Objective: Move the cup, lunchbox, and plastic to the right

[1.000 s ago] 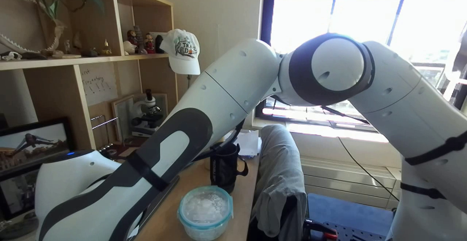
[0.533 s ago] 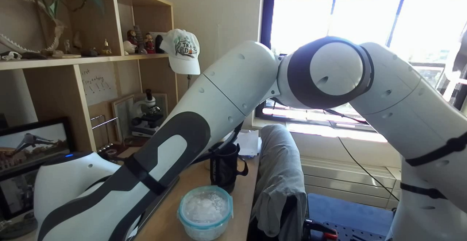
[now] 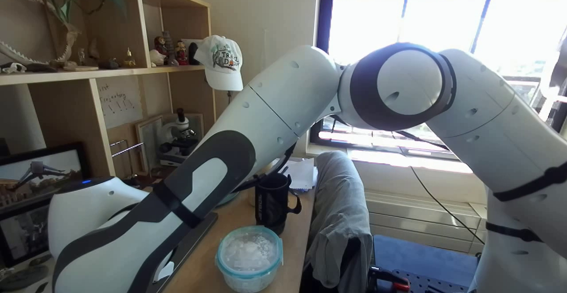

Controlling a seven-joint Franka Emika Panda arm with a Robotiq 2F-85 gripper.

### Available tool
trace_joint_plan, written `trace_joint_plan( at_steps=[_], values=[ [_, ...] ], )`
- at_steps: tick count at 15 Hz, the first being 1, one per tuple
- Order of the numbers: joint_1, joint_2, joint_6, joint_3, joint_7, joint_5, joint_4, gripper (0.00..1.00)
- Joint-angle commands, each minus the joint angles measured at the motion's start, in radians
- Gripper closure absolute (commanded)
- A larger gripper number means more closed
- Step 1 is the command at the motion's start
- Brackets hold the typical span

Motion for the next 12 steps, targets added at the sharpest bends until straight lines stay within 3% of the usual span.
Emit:
trace_joint_plan(
  at_steps=[1, 8, 12],
  values=[
    [0.011, -0.086, -0.084, -0.054, 0.106, 0.022, -0.065, 0.93],
    [-0.038, -0.193, -0.187, -0.08, 0.34, 0.128, -0.172, 0.93],
    [-0.088, -0.281, -0.145, -0.074, 0.432, 0.264, -0.287, 0.94]
  ],
)
